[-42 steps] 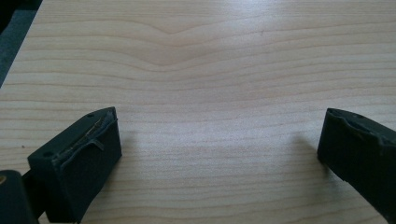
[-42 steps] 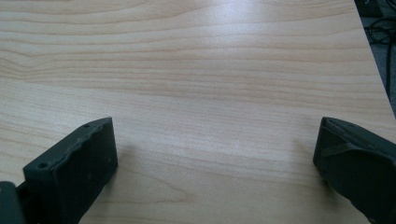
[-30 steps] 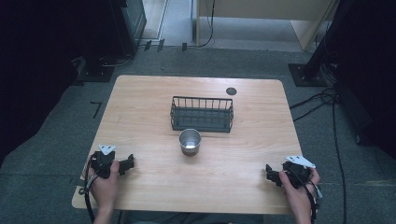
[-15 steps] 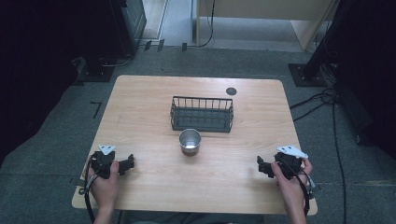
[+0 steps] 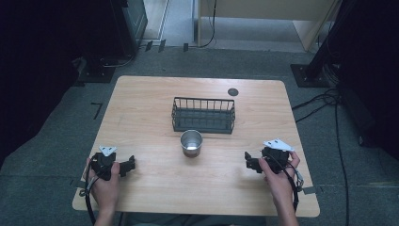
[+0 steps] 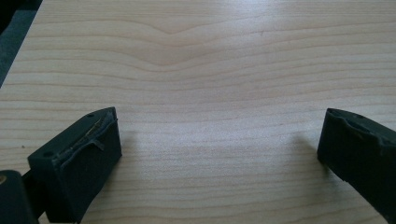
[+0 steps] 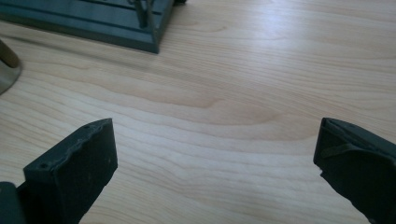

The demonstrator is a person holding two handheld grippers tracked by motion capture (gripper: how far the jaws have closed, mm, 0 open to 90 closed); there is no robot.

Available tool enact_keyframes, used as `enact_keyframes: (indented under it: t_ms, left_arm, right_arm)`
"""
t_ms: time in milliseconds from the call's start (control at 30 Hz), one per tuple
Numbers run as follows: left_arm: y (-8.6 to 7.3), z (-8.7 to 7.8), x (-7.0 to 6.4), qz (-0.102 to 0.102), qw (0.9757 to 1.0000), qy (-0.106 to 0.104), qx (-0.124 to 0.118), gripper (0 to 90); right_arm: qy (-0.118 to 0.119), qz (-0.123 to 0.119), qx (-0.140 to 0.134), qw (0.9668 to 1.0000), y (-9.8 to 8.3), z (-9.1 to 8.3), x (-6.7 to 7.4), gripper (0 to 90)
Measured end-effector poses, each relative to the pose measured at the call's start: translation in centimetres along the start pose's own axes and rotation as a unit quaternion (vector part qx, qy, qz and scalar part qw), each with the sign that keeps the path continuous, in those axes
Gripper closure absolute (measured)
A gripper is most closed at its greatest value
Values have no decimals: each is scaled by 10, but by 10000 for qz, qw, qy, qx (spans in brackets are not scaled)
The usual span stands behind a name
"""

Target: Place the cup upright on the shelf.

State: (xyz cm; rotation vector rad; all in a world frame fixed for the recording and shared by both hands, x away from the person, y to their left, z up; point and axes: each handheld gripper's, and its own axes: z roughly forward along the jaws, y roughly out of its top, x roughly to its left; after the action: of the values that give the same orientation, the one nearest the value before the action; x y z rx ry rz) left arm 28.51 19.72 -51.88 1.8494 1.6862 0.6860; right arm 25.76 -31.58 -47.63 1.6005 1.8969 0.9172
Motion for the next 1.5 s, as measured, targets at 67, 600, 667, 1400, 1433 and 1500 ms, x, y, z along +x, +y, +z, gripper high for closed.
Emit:
enact_keyframes:
  t_ms: [67,600,667,1400,1433,1500]
  left_arm:
    - [0,0,0,0,10000,0,0,0]
    - [0,0,0,1,10000,0,1,0]
    - [0,0,0,0,10000,0,1,0]
    - [0,0,0,0,10000,0,1,0]
    - [0,0,0,1,10000,1,-1,0]
    - [0,0,0,23,10000,-19,8,0]
  right_arm:
    - [31,-11,-1,10000,1,1,3,0]
    - [460,-236,-92,9986,21,15,47,0]
    - [488,-250,-95,9985,22,15,49,0]
    - [1093,-472,-141,9928,32,29,105,0]
    - [1093,-472,-141,9928,32,29,105,0]
    - [1131,-474,-132,9924,32,30,109,0]
